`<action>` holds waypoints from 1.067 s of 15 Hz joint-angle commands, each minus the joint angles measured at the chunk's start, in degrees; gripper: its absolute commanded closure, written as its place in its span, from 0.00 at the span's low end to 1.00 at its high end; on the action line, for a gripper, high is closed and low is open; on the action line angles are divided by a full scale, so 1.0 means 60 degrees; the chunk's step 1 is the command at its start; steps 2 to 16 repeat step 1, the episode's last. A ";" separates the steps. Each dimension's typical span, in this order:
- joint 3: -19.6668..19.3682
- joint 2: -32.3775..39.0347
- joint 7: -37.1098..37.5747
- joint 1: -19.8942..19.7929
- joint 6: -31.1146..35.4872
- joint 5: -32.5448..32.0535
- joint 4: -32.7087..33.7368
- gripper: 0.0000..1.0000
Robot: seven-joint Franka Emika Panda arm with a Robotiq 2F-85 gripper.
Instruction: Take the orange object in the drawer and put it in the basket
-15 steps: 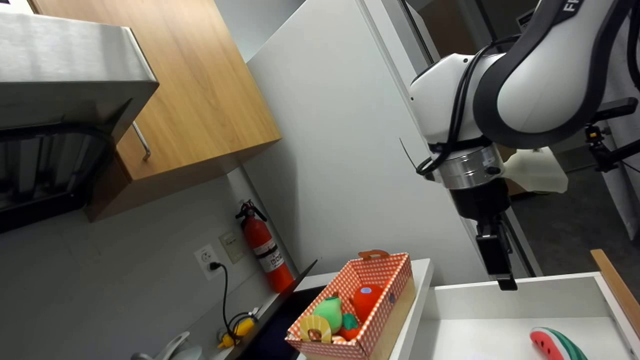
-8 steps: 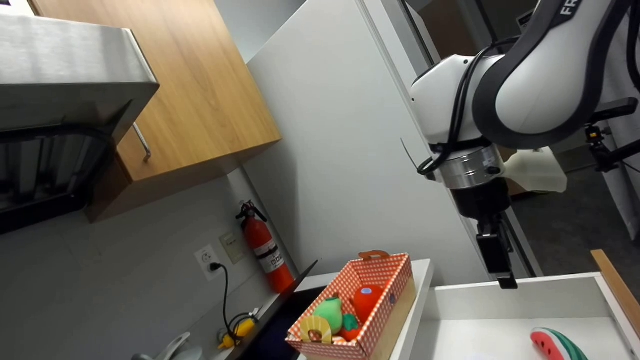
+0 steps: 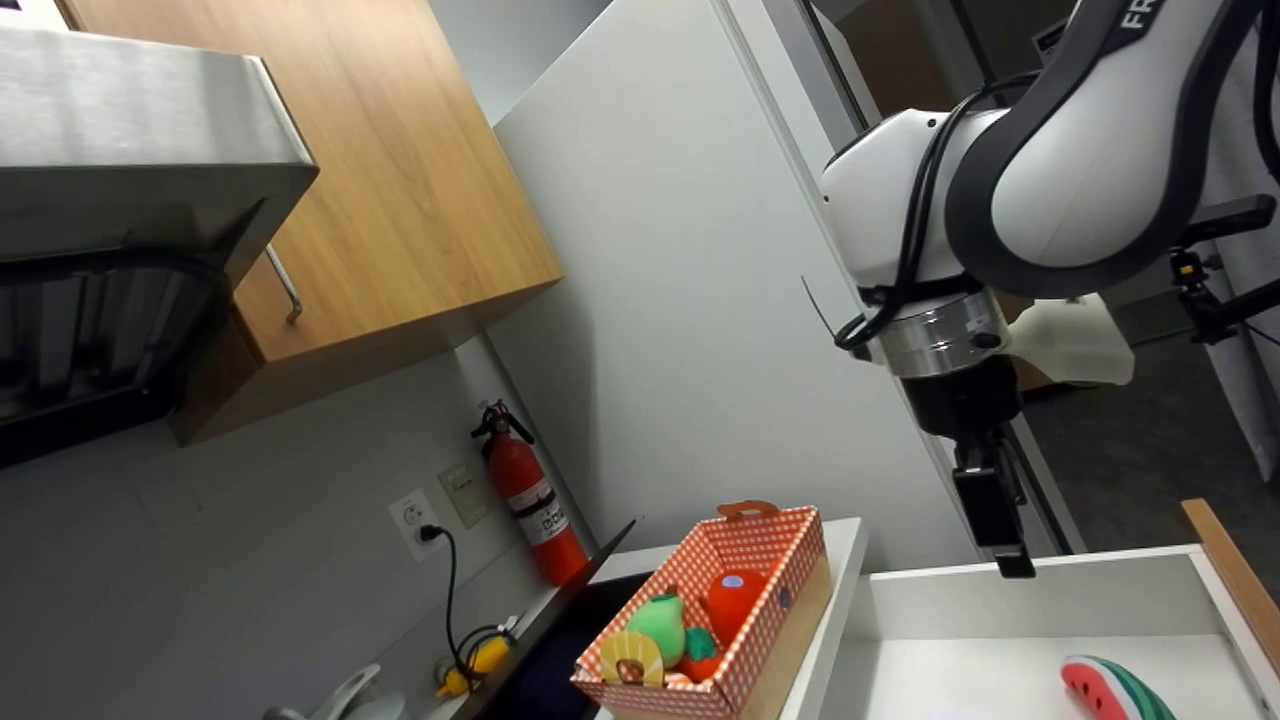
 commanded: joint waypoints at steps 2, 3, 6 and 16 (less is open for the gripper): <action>0.0195 -0.0002 -0.0040 -0.0191 -0.0017 0.0057 0.0009 0.00; 0.0195 -0.0002 -0.0040 -0.0191 -0.0017 0.0057 0.0009 0.00; 0.0195 -0.0002 -0.0040 -0.0191 -0.0017 0.0057 0.0009 0.00; 0.0195 -0.0002 -0.0040 -0.0191 -0.0017 0.0057 0.0009 0.00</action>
